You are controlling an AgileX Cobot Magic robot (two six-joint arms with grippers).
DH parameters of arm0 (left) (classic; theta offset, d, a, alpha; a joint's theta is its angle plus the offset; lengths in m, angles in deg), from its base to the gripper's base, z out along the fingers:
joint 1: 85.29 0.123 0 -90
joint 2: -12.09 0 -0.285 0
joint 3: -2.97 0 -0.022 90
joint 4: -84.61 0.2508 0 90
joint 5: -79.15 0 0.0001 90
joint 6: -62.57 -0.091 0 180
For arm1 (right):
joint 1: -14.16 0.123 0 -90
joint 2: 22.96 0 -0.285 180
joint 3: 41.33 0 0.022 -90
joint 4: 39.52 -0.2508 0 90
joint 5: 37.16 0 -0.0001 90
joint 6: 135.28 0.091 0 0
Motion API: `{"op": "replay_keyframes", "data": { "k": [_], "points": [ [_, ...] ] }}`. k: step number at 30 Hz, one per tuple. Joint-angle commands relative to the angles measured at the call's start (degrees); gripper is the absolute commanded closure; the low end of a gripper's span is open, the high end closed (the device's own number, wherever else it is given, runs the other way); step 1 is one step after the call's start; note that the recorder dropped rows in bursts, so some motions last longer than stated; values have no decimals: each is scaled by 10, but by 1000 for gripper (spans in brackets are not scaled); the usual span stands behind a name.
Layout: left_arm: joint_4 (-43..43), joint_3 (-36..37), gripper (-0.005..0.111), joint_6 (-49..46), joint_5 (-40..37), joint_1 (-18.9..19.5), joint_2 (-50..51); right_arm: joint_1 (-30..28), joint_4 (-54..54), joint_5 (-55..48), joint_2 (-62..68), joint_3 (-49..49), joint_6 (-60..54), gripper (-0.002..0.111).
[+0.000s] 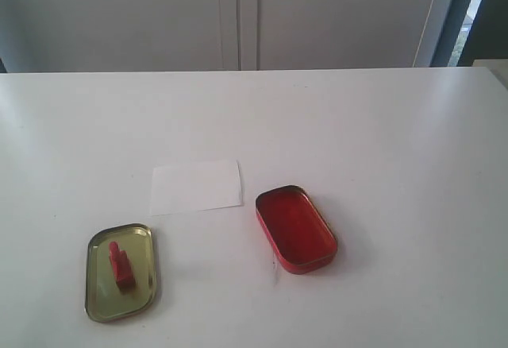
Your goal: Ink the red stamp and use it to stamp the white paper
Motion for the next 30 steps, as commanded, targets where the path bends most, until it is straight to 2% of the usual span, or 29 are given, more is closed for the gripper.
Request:
{"op": "replay_keyframes", "data": {
  "k": [1, 5, 12, 22, 30],
  "points": [
    [-6, 2, 107, 37, 19, 3, -2, -3, 0, 2, -4, -1, 0, 108],
    [-6, 2, 107, 57, 33, 3, -2, -3, 0, 2, -4, -1, 0, 108],
    [9, -64, 107, 50, -35, 3, 29, -3, 0, 2, -4, -1, 0, 108],
    [31, -221, 107, 18, -158, 3, 191, -3, 0, 2, -4, -1, 0, 108],
    [30, -332, 107, -15, -290, 3, 334, -3, 0, 2, -4, -1, 0, 108]
  ]
}}
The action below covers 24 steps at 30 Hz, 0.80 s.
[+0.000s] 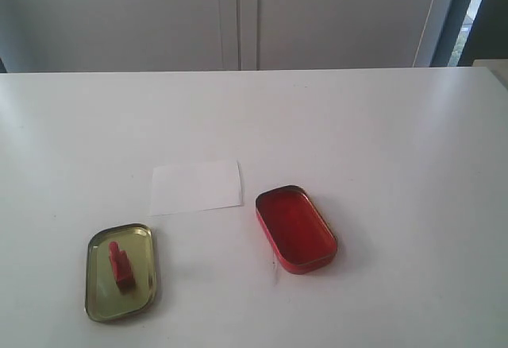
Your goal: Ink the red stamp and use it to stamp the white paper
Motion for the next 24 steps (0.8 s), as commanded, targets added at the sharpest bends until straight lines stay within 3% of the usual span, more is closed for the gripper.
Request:
{"op": "replay_keyframes", "data": {
  "k": [1, 11, 24],
  "points": [
    [-4, -57, 107, -29, -85, 3, 73, -3, 0, 2, -4, -1, 0, 108],
    [-66, -164, 107, -157, -203, 3, 239, -3, 0, 2, -4, -1, 0, 108],
    [-174, -254, 107, -293, -259, 2, 410, -3, 0, 2, -4, -1, 0, 108]
  ]
}}
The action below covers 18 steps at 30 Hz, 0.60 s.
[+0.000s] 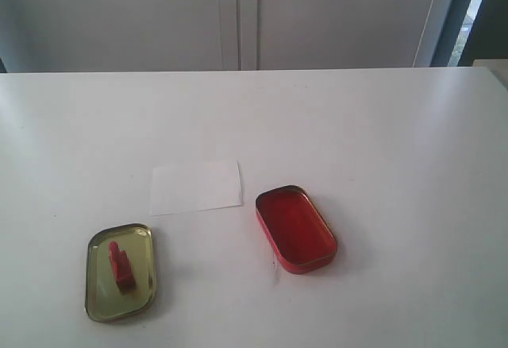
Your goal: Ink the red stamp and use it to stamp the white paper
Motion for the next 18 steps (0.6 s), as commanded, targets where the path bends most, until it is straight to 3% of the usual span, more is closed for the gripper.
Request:
{"op": "replay_keyframes", "data": {
  "k": [1, 11, 18],
  "points": [
    [-62, -24, 107, -55, -21, -3, 48, -3, 0, 2, -4, -1, 0, 108],
    [-63, -79, 107, -111, -31, -111, 153, -3, 0, 2, -4, -1, 0, 108],
    [-63, -98, 107, -178, -30, -161, 192, -3, 0, 2, -4, -1, 0, 108]
  ]
}}
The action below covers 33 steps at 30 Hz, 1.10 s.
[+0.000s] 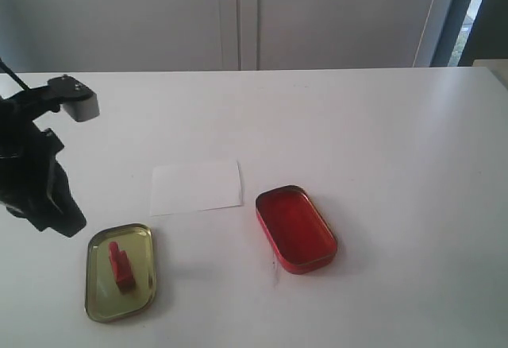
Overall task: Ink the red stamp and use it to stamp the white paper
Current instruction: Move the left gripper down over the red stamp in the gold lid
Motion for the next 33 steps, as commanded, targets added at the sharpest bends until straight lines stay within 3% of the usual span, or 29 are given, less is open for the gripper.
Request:
{"op": "replay_keyframes", "data": {
  "k": [1, 8, 16, 26, 33],
  "points": [
    [-3, -9, 107, -46, -7, -30, 16, -3, 0, 2, -4, -1, 0, 108],
    [98, -9, 107, -48, 20, -97, 22, -3, 0, 2, -4, -1, 0, 108],
    [96, 7, 107, -187, 52, -99, 22, -3, 0, 2, -4, -1, 0, 108],
    [72, 7, 107, -592, 54, -99, 34, -3, 0, 2, -4, -1, 0, 108],
    [89, 7, 107, -689, 114, -99, 61, -3, 0, 2, -4, -1, 0, 108]
  ]
}}
